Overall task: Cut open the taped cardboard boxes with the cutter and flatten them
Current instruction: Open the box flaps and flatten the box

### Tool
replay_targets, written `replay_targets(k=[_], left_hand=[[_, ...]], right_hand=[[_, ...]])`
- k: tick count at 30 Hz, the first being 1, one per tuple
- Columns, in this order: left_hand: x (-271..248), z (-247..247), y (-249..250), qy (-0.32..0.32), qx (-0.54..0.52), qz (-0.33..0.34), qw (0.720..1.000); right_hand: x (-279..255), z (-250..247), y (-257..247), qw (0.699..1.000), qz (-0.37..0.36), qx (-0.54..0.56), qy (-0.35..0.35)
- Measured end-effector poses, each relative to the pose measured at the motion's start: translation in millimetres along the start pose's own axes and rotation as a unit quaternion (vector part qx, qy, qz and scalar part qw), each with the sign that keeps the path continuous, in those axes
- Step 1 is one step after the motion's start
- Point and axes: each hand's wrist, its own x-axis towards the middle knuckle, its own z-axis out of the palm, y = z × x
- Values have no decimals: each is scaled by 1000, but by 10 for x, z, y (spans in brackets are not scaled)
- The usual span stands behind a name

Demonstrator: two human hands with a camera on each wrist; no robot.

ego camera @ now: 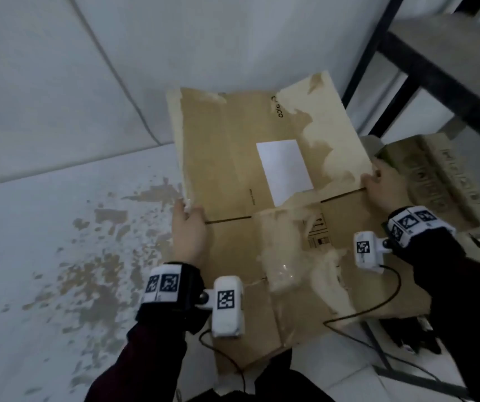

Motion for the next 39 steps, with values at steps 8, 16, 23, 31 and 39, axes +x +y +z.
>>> replay_targets(k=[8, 16, 23, 31, 39], left_hand=[[303, 1396, -122, 24, 44, -33, 998], [528, 1861, -523, 103, 172, -73, 977], [341, 2080, -678, 113, 260, -12, 959], [-31, 1426, -887, -36, 253, 71, 964], [-1164, -74, -1359, 0, 108, 4, 994]], right_hand=[[581, -94, 889, 990, 21, -79, -115], [-202, 264, 1514, 962, 67, -96, -246], [-245, 324, 1732, 985, 34, -80, -152], [-413, 444, 1527, 996, -49, -9, -71], [-1205, 850, 375, 939, -191, 97, -270]])
